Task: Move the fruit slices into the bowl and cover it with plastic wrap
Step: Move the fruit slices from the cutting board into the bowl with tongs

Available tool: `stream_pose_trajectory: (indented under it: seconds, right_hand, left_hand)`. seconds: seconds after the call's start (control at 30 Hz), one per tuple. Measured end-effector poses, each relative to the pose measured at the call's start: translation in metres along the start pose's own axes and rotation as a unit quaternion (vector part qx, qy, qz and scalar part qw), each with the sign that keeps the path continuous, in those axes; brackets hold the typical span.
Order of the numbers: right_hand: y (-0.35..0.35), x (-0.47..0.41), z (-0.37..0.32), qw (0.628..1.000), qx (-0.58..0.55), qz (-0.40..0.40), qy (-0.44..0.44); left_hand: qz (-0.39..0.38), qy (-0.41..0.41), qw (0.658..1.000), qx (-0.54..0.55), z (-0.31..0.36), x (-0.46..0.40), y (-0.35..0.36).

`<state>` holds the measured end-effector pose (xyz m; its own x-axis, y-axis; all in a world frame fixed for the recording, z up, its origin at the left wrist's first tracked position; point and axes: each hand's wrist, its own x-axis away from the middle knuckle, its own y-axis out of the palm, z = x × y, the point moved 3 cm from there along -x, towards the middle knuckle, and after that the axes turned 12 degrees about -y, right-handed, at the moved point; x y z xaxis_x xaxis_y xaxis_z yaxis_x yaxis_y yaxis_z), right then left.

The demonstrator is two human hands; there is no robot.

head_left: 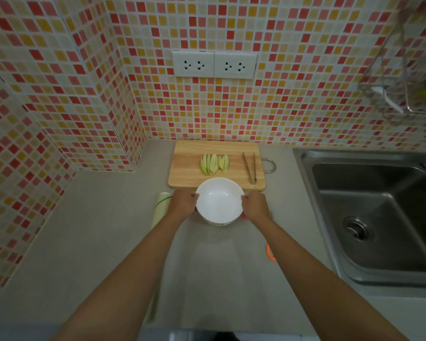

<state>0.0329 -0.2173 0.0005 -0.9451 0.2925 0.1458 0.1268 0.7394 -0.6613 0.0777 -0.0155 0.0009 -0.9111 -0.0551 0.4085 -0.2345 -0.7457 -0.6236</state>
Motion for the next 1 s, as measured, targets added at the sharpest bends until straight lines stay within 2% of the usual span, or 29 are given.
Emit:
stream_pose_trajectory:
  seconds: [0.2, 0.6, 0.7, 0.83, 1.0]
  right_hand:
    - [0.007, -0.008, 0.004, 1.000, -0.007, -0.004, -0.015]
    - [0.009, -0.023, 0.013, 1.000, -0.005, -0.004, -0.011]
    - [0.014, -0.024, 0.016, 1.000, -0.001, 0.003, 0.000]
    - [0.012, -0.031, 0.018, 0.998, 0.066, 0.007, 0.010]
    - [-0.013, -0.077, 0.001, 0.980, 0.181, 0.086, -0.004]
  left_hand:
    - [0.016, -0.006, 1.000, -0.002, 0.000, -0.005, 0.000]
    - [-0.002, -0.013, 0.999, 0.039, 0.000, -0.019, 0.008]
    - [0.006, 0.004, 1.000, 0.014, -0.005, -0.020, 0.007]
    - [0.002, 0.019, 1.000, -0.004, -0.007, -0.022, 0.007]
    - [-0.002, 0.026, 1.000, -0.003, -0.009, -0.027, 0.007]
